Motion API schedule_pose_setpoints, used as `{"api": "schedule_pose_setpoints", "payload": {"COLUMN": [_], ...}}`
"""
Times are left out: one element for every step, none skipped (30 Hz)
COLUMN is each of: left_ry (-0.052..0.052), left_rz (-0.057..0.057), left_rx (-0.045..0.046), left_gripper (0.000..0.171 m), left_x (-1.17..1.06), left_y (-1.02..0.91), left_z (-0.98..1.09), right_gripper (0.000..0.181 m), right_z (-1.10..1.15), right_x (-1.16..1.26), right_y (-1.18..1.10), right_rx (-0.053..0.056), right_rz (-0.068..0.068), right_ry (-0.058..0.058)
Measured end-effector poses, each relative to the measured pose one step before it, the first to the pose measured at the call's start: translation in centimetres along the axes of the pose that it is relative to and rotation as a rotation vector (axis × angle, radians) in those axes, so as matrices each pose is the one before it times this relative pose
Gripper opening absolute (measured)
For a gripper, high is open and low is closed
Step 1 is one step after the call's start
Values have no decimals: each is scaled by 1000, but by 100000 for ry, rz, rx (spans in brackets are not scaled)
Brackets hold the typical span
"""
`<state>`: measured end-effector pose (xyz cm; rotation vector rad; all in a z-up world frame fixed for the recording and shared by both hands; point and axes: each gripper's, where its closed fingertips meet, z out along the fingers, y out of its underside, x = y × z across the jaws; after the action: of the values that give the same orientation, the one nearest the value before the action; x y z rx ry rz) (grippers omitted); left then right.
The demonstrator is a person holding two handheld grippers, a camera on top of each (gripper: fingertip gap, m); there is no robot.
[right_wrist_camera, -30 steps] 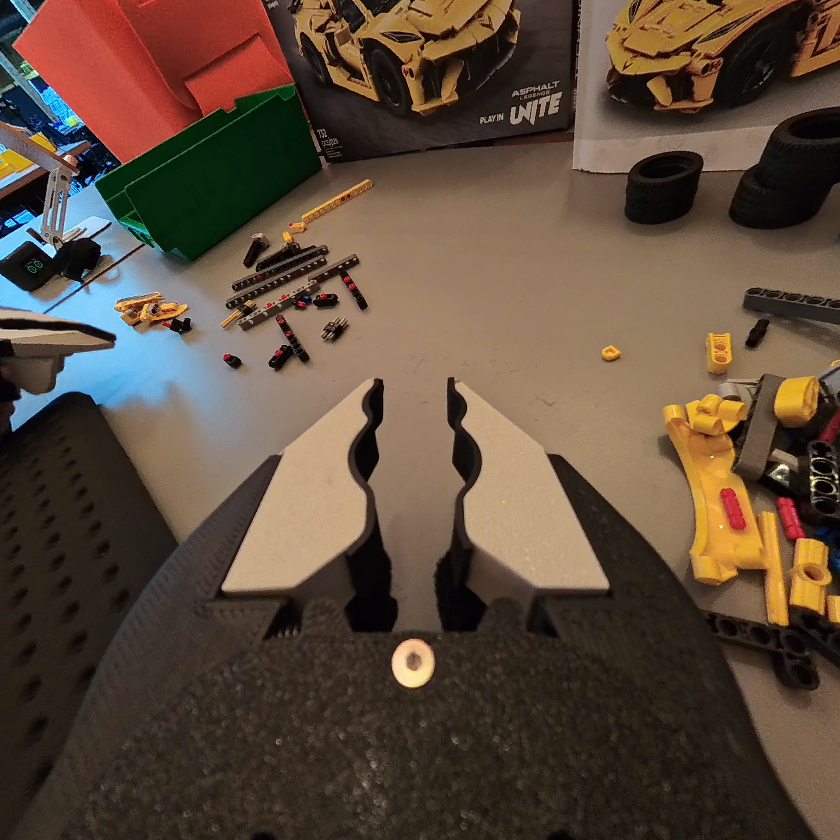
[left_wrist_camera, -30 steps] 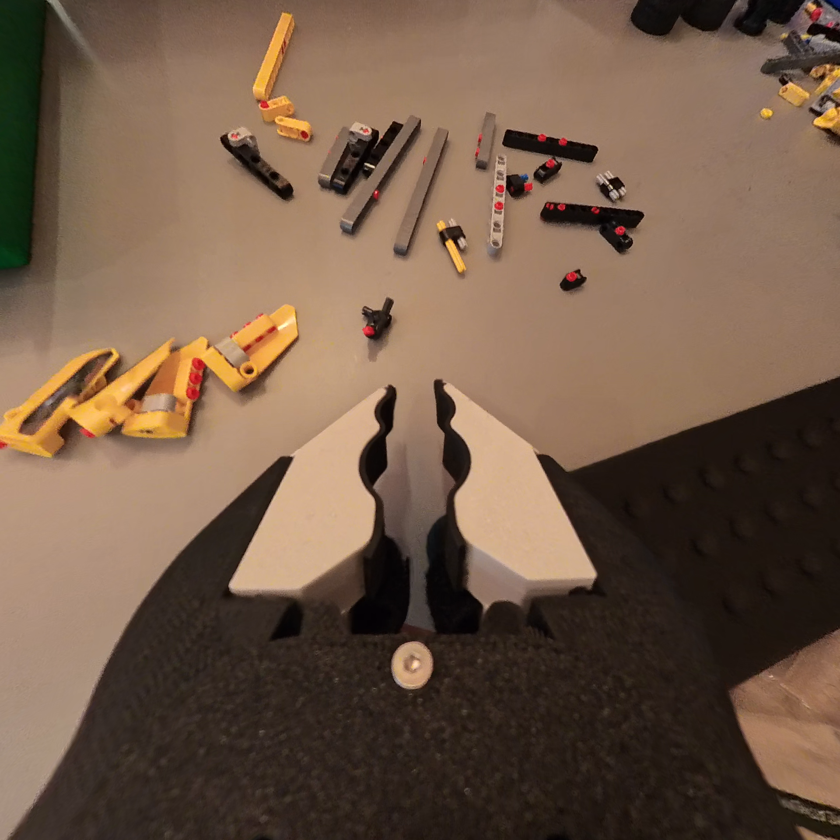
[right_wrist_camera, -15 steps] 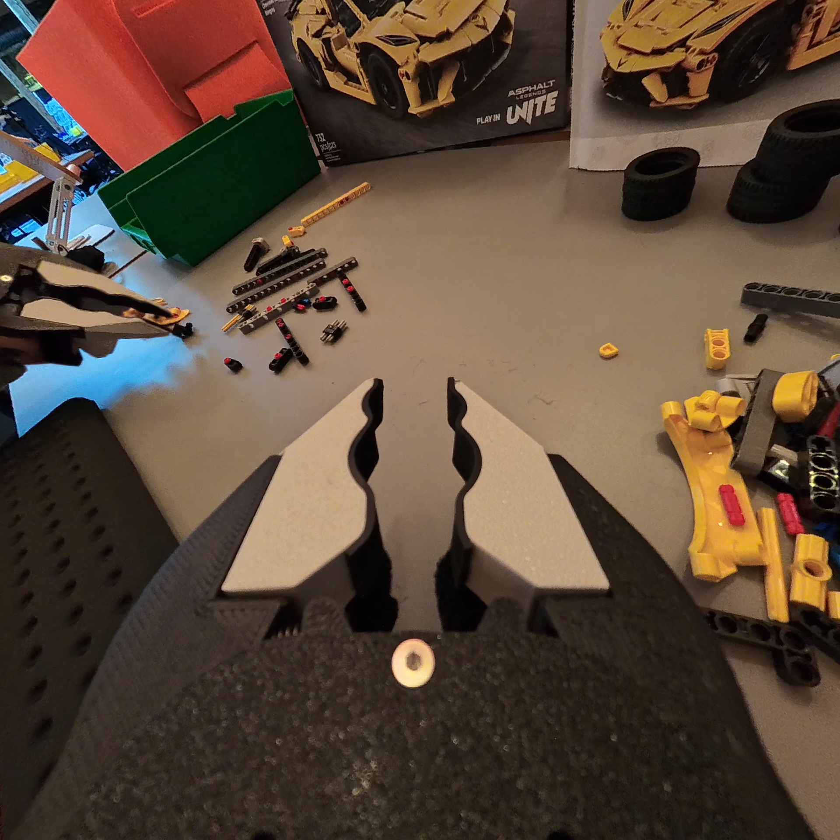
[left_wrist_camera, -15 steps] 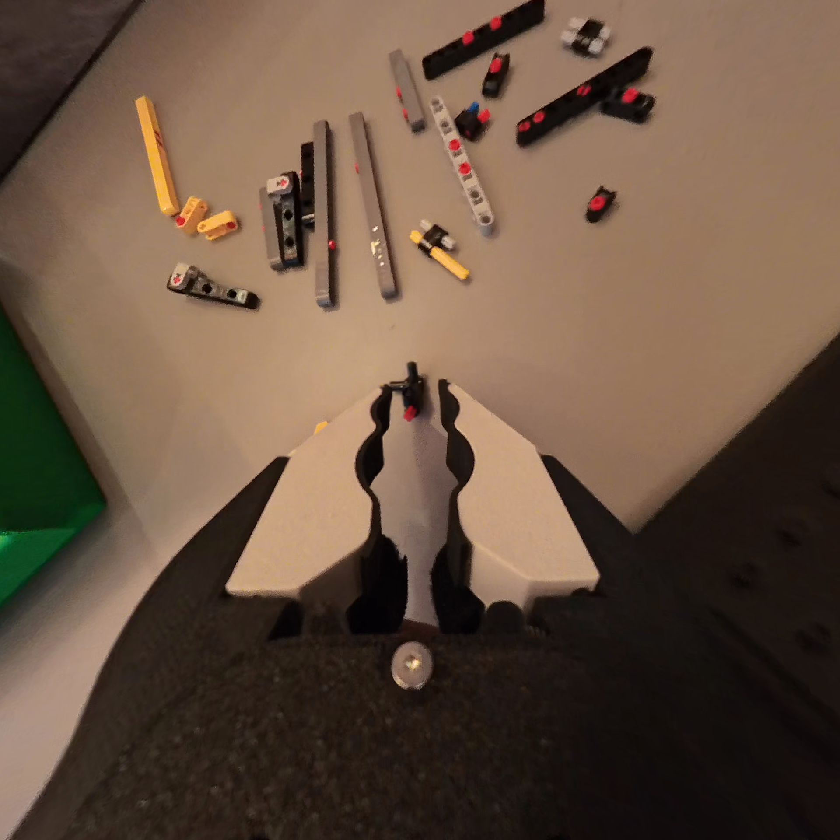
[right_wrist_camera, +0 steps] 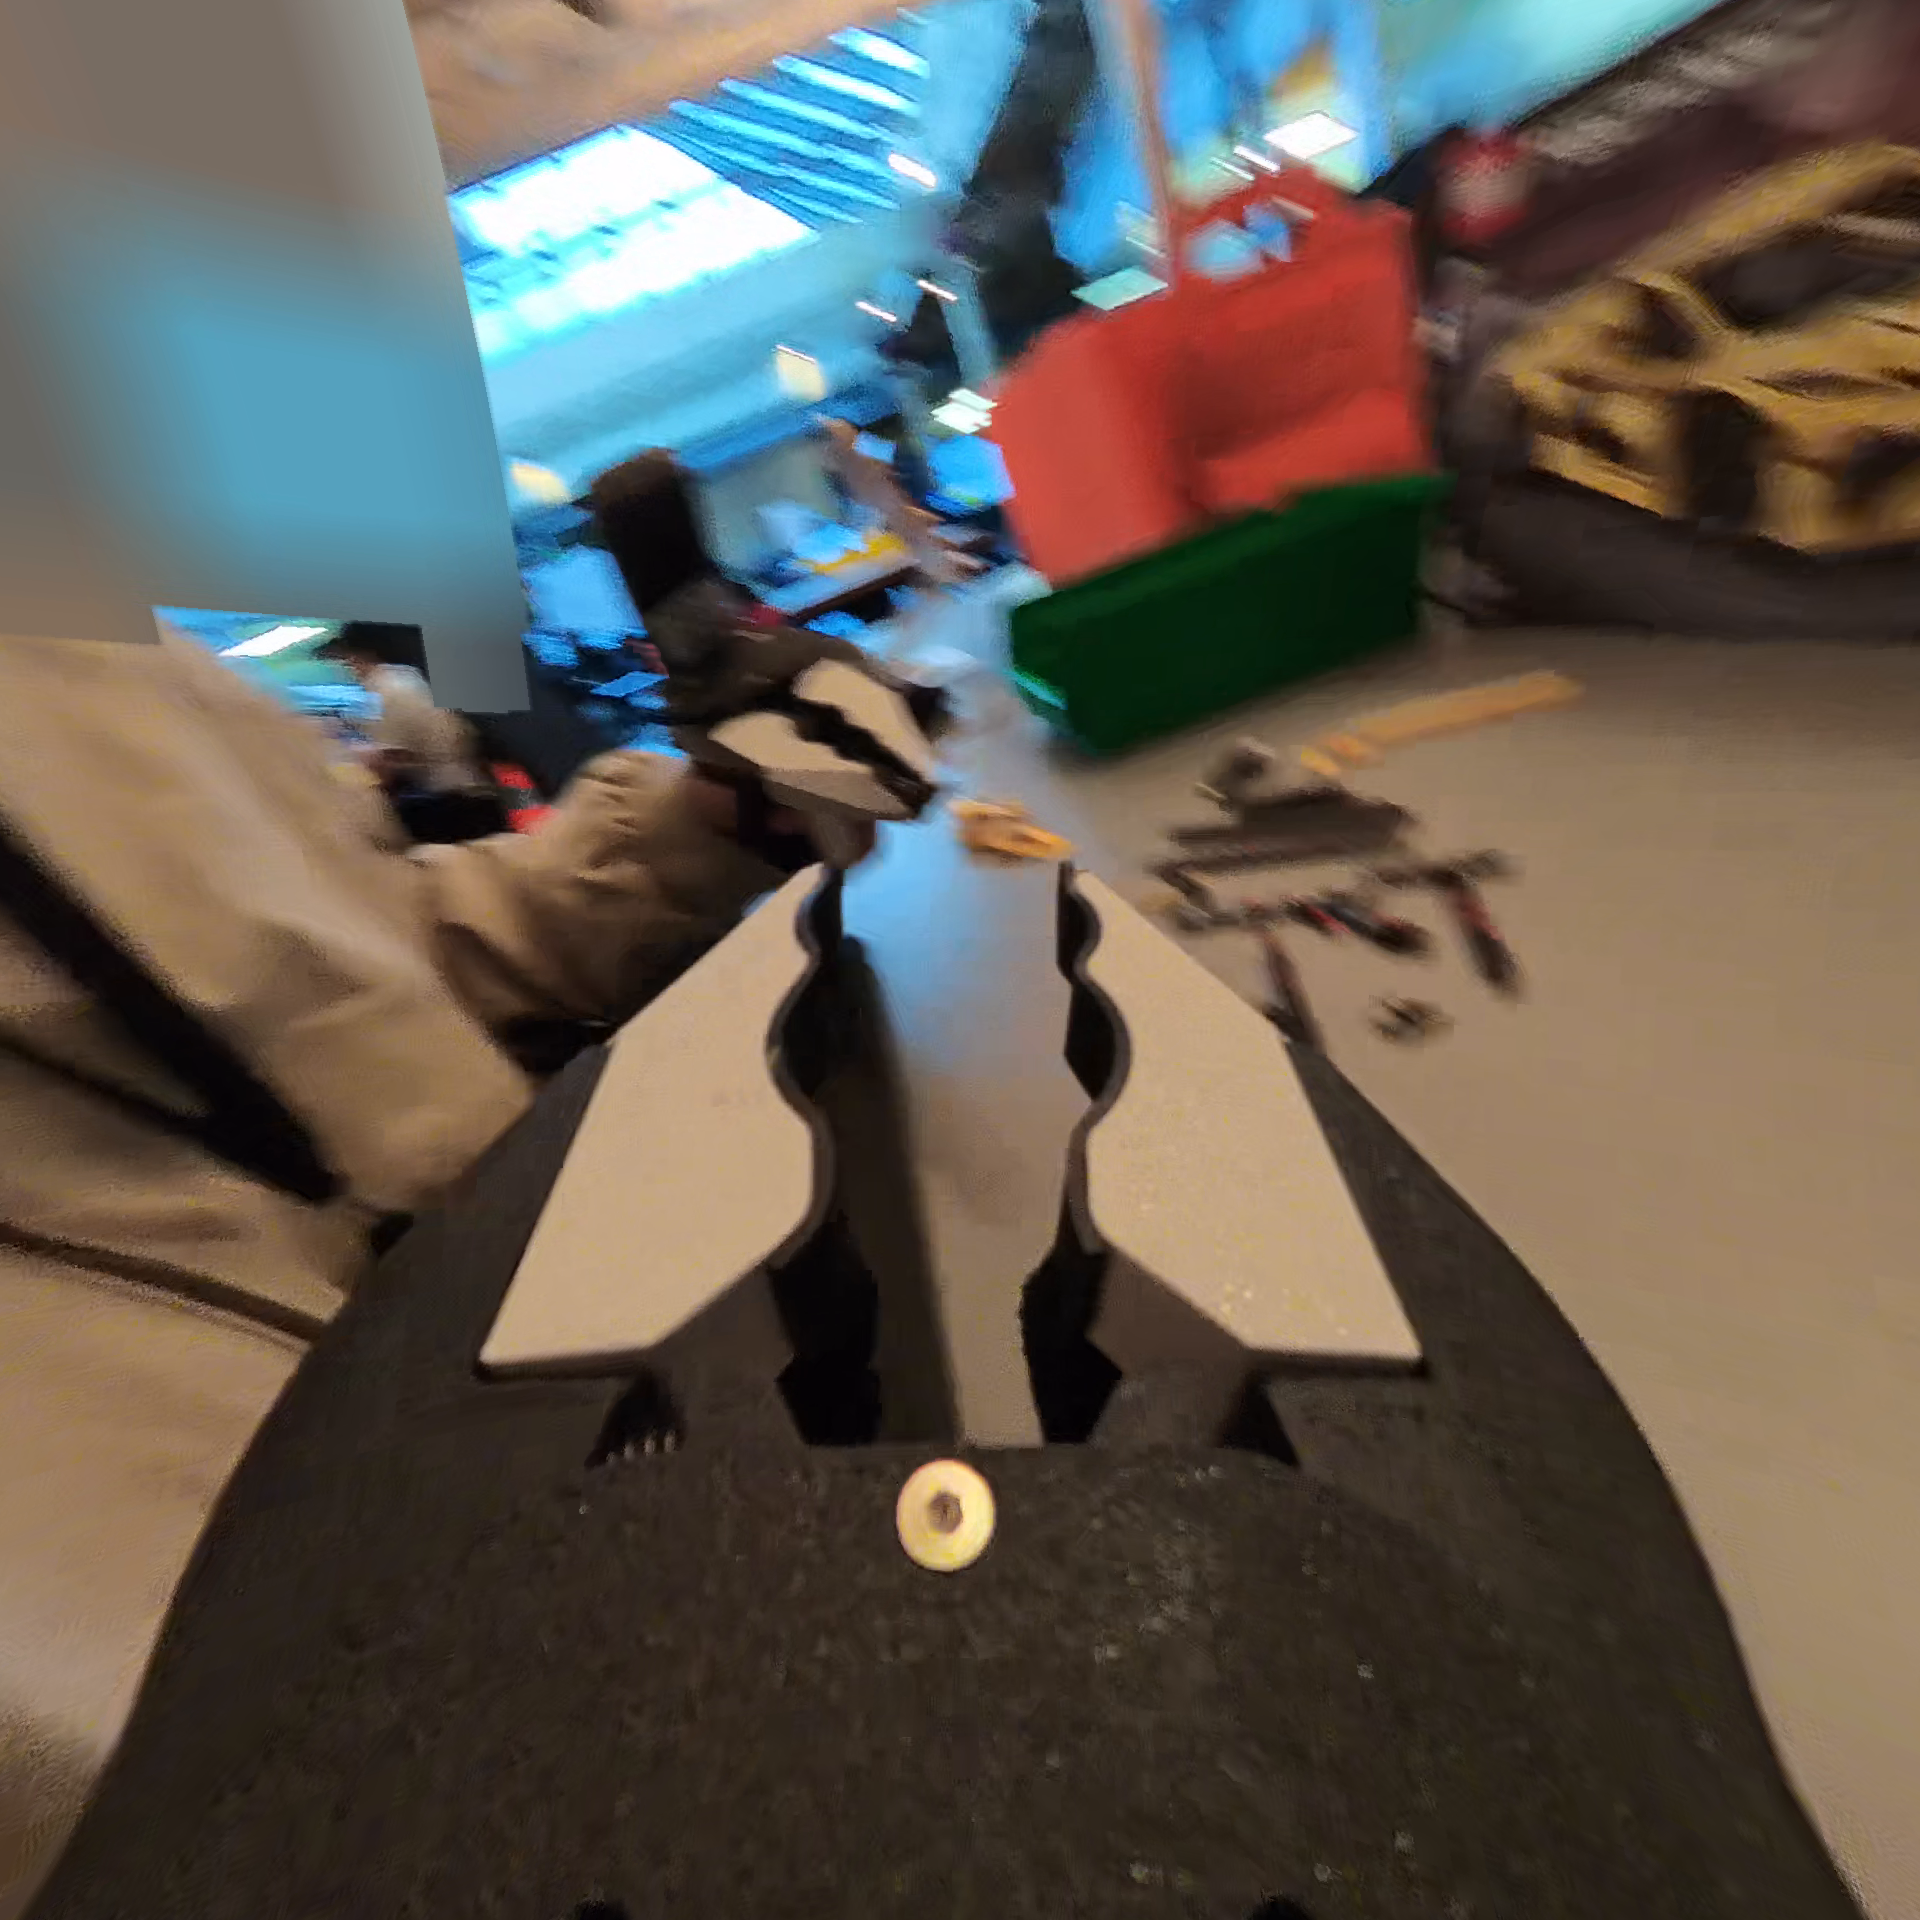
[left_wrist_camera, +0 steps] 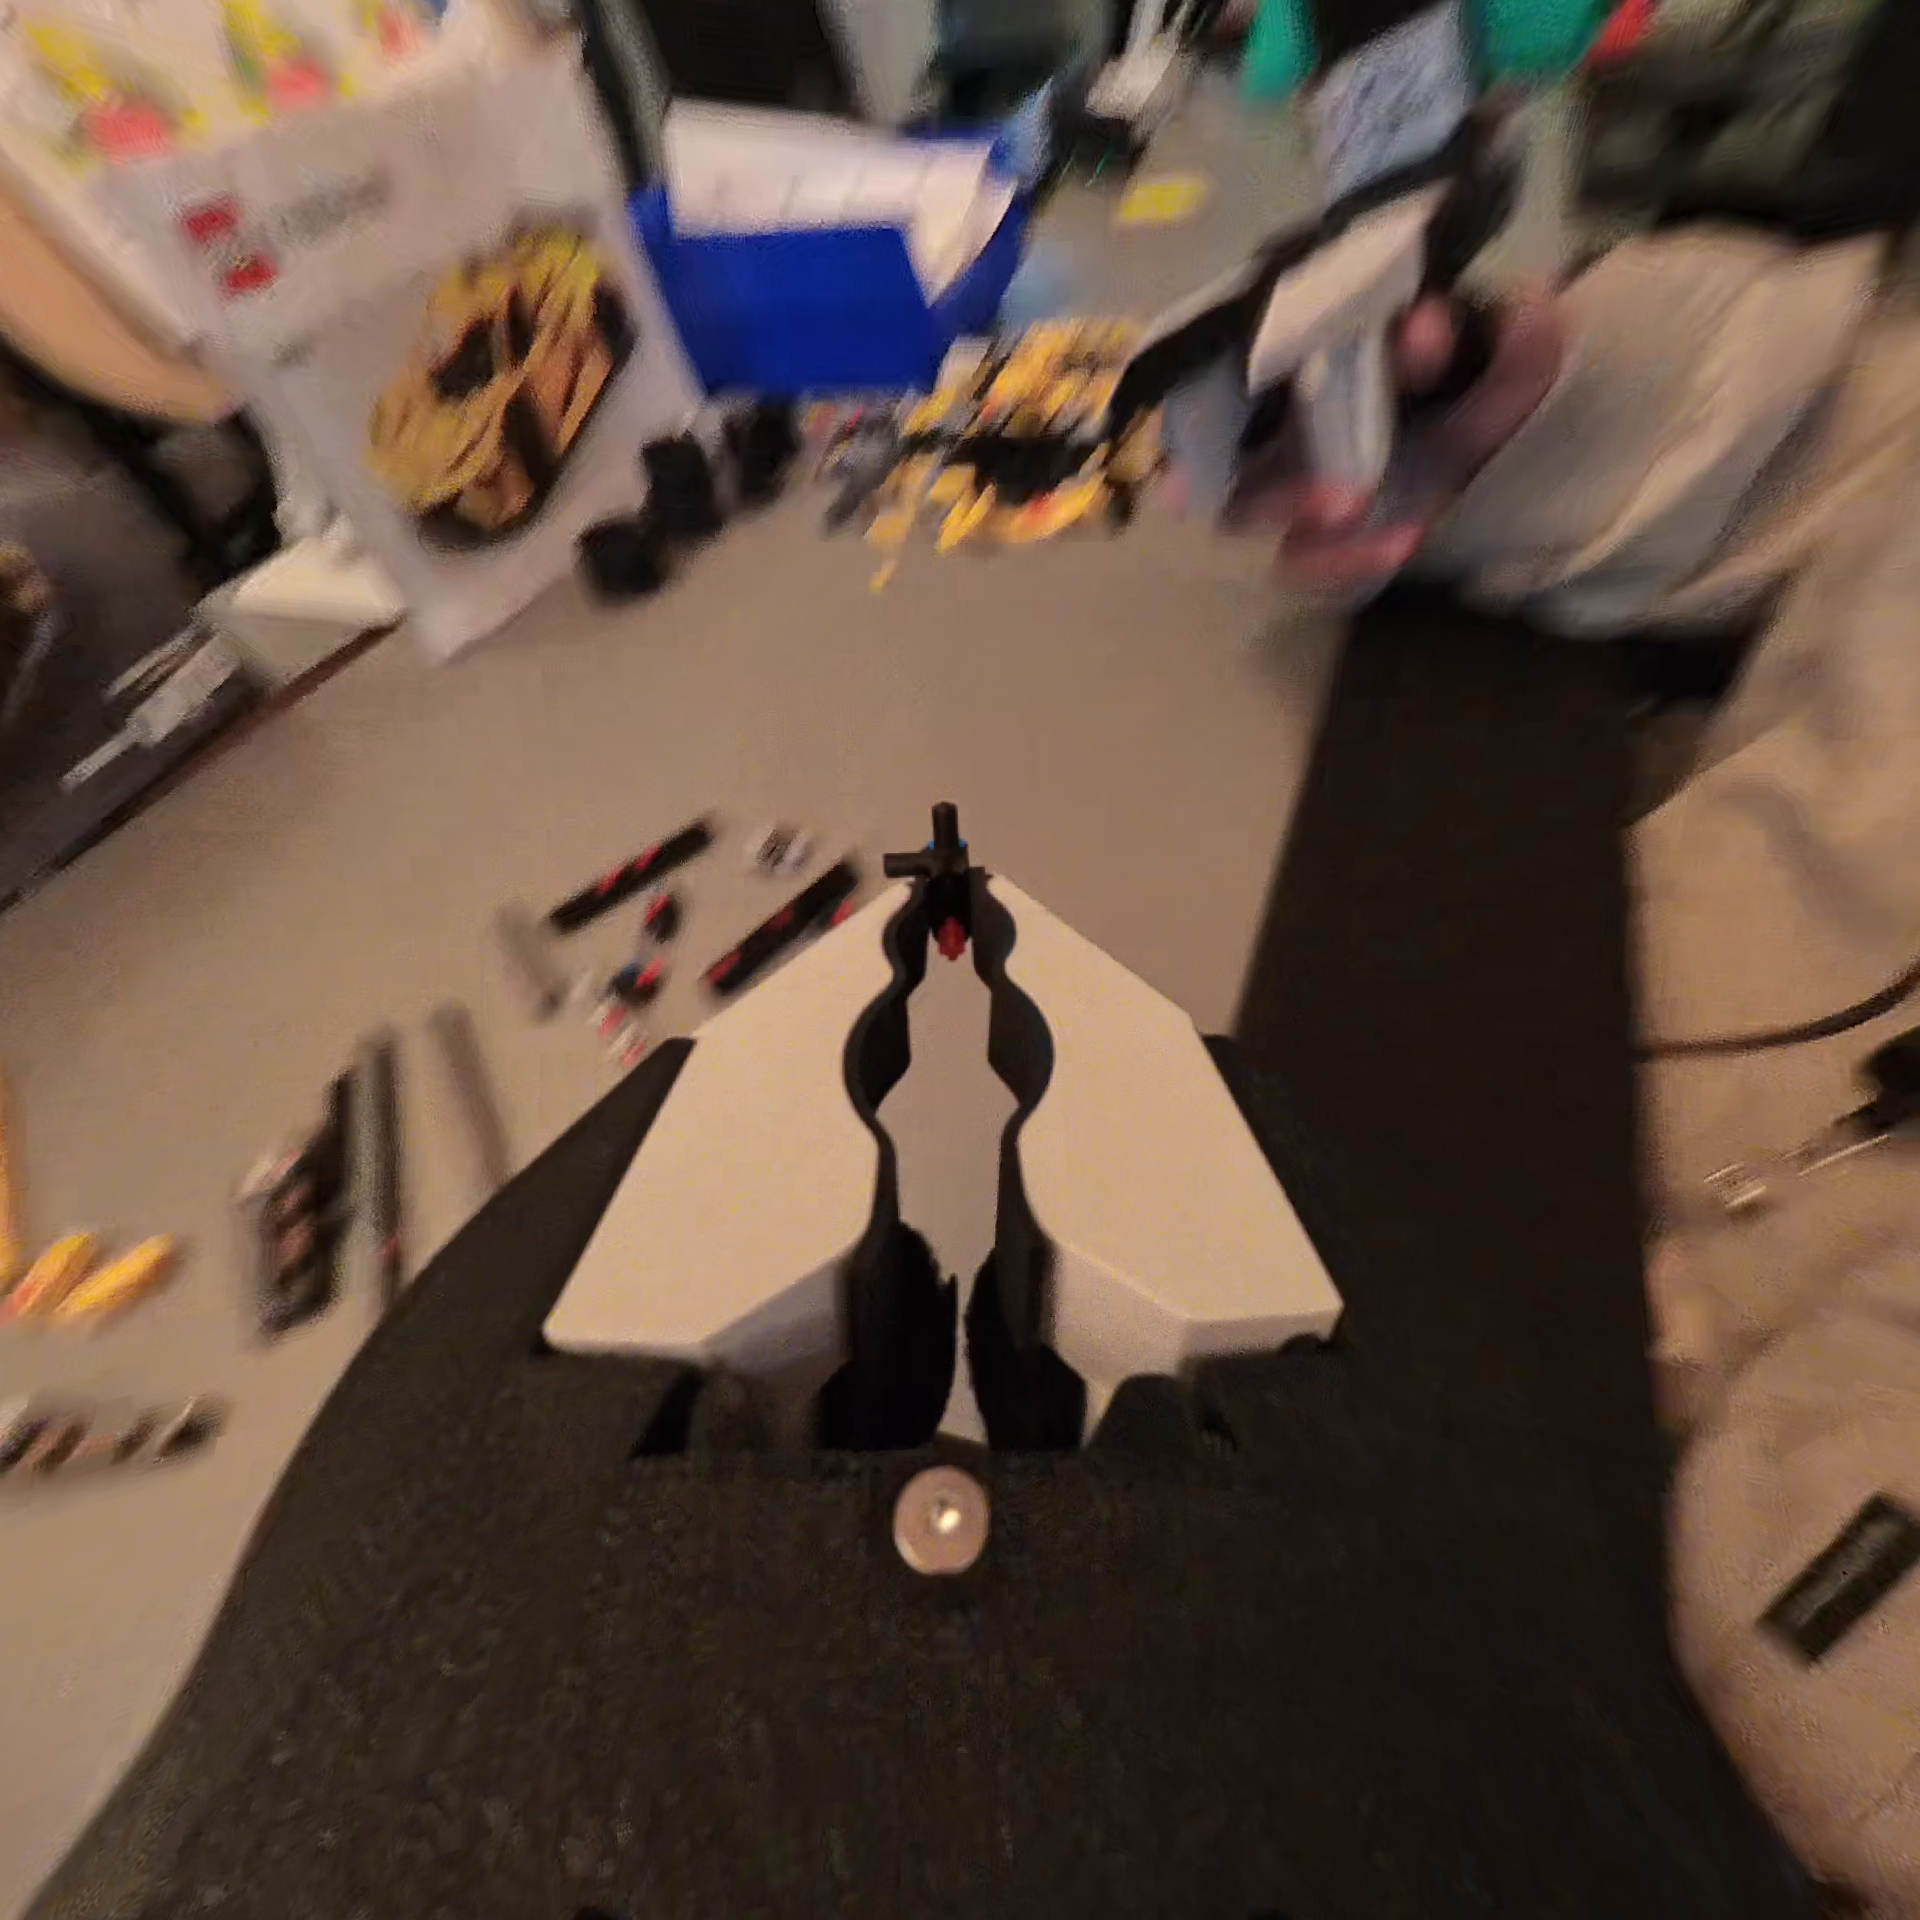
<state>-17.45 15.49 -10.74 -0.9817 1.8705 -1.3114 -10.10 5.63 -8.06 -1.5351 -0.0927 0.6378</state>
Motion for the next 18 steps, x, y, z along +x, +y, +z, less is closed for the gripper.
{"api": "schedule_pose_setpoints", "payload": {"left_ry": [5637, 5680, 5755, 4525, 3833, 3936, 2967, 2012, 1618, 882, 615, 1409, 1161, 188, 324, 311, -47, 43], "left_rz": [-2200, -2936, -3531, -3349, -2985, -2878, -2675, -2064, -940, 91, 55, -440, -450, -66, 92, -79, -111, -60], "left_rx": [5962, 4637, 3331, 2665, 2585, 2203, 1644, 832, -164, -244, 346, 708, 515, 404, 514, 568, 680, 490], "left_gripper": [8, 8, 8, 8, 8, 8, 8, 8, 8, 8, 8, 8, 8, 8, 8, 7, 7, 7], "left_x": [1271, 1109, 971, 680, 505, 471, 294, 145, 140, 96, 99, 221, 175, 33, 71, 74, 32, 41], "left_y": [-1412, -975, -571, -276, -124, -8, 77, 159, 254, 205, 44, -58, -61, -58, -45, -64, -78, -52], "left_z": [680, 783, 818, 782, 709, 609, 544, 507, 473, 396, 323, 242, 176, 128, 84, 43, 9, -4], "right_gripper": [46, 53, 54, 52, 49, 46, 44, 41, 37, 34, 30, 26, 22, 19, 20, 22, 23, 25], "right_z": [1378, 1253, 886, 517, 197, -55, -162, -127, -50, 3, 6, -32, -18, 19, 24, -16, -73, -90], "right_x": [-2096, -996, -316, 20, 21, 67, 63, -50, -108, -81, -107, 3, -85, -20, 78, -62, 66, 75], "right_y": [19, 450, 669, 638, 366, -99, -313, -138, 49, 109, 67, 24, 54, 133, 92, -29, -64, -60], "right_rx": [2433, -121, -1965, -2908, -2549, 257, 2495, 1184, -465, -582, -303, -232, -277, -698, -610, 198, 495, 483], "right_rz": [-1802, -683, 856, 1660, 1838, 1446, 735, 323, -149, -470, -653, -658, -725, -437, 116, 359, 440, 417], "right_ry": [-9004, -4021, -1284, -660, -1183, -787, -213, -464, -501, -184, -258, 397, -253, -1, 402, -672, 137, 274]}}
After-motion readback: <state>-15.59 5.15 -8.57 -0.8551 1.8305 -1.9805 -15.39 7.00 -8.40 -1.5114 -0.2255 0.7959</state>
